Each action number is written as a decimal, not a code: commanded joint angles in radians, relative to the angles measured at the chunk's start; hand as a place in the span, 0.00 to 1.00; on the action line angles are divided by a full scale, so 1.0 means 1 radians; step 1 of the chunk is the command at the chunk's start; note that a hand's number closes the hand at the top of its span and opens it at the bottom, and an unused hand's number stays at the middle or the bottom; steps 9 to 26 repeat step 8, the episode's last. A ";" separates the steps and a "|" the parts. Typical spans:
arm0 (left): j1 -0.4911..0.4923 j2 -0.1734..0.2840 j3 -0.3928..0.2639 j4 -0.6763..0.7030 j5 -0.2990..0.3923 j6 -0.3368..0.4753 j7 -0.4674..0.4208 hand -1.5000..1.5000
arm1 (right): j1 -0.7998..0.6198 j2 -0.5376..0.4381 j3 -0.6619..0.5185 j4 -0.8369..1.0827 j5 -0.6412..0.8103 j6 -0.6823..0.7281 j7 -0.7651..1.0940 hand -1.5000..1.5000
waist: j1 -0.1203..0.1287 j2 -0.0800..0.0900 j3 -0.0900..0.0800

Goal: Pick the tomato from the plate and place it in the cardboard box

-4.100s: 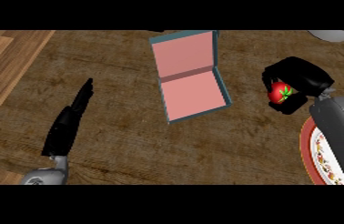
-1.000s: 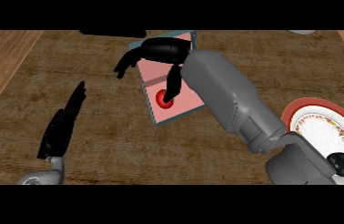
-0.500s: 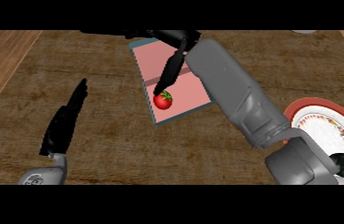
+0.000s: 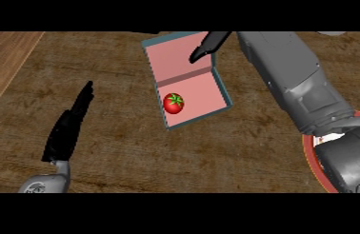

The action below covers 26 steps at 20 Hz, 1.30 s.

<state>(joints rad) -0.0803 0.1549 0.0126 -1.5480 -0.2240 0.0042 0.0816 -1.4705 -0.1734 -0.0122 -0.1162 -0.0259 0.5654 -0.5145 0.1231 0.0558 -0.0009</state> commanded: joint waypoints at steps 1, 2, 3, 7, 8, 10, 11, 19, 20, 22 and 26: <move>-0.036 -0.014 -0.023 -0.012 -0.011 0.002 0.006 0.50 | -0.011 -0.060 -0.047 0.028 -0.039 0.036 0.004 0.00 | 0.016 0.015 0.001; -0.027 -0.019 -0.022 -0.011 -0.015 0.011 0.015 0.50 | -0.015 -0.105 -0.057 0.030 -0.049 0.071 0.013 0.00 | 0.017 0.016 0.002; -0.040 -0.009 -0.023 -0.017 -0.016 0.003 0.001 0.50 | -0.010 -0.107 -0.062 0.027 -0.053 0.055 0.004 0.00 | 0.034 0.028 0.002; -0.036 -0.017 -0.027 -0.011 -0.009 -0.002 0.004 0.50 | 0.001 -0.175 -0.049 0.014 -0.038 0.121 0.002 0.00 | 0.046 0.036 0.003; -0.048 -0.023 -0.036 -0.005 -0.019 0.003 0.008 0.50 | -0.010 -0.175 -0.050 0.007 -0.039 0.126 0.008 0.00 | 0.049 0.040 0.003; -0.048 -0.023 -0.036 -0.005 -0.019 0.003 0.008 0.50 | -0.010 -0.175 -0.050 0.007 -0.039 0.126 0.008 0.00 | 0.049 0.040 0.003; -0.048 -0.023 -0.036 -0.005 -0.019 0.003 0.008 0.50 | -0.010 -0.175 -0.050 0.007 -0.039 0.126 0.008 0.00 | 0.049 0.040 0.003; -0.048 -0.023 -0.036 -0.005 -0.019 0.003 0.008 0.50 | -0.010 -0.175 -0.050 0.007 -0.039 0.126 0.008 0.00 | 0.049 0.040 0.003; -0.048 -0.023 -0.036 -0.005 -0.019 0.003 0.008 0.50 | -0.010 -0.175 -0.050 0.007 -0.039 0.126 0.008 0.00 | 0.049 0.040 0.003; -0.048 -0.023 -0.036 -0.005 -0.019 0.003 0.008 0.50 | -0.010 -0.175 -0.050 0.007 -0.039 0.126 0.008 0.00 | 0.049 0.040 0.003; -0.048 -0.023 -0.036 -0.005 -0.019 0.003 0.008 0.50 | -0.010 -0.175 -0.050 0.007 -0.039 0.126 0.008 0.00 | 0.049 0.040 0.003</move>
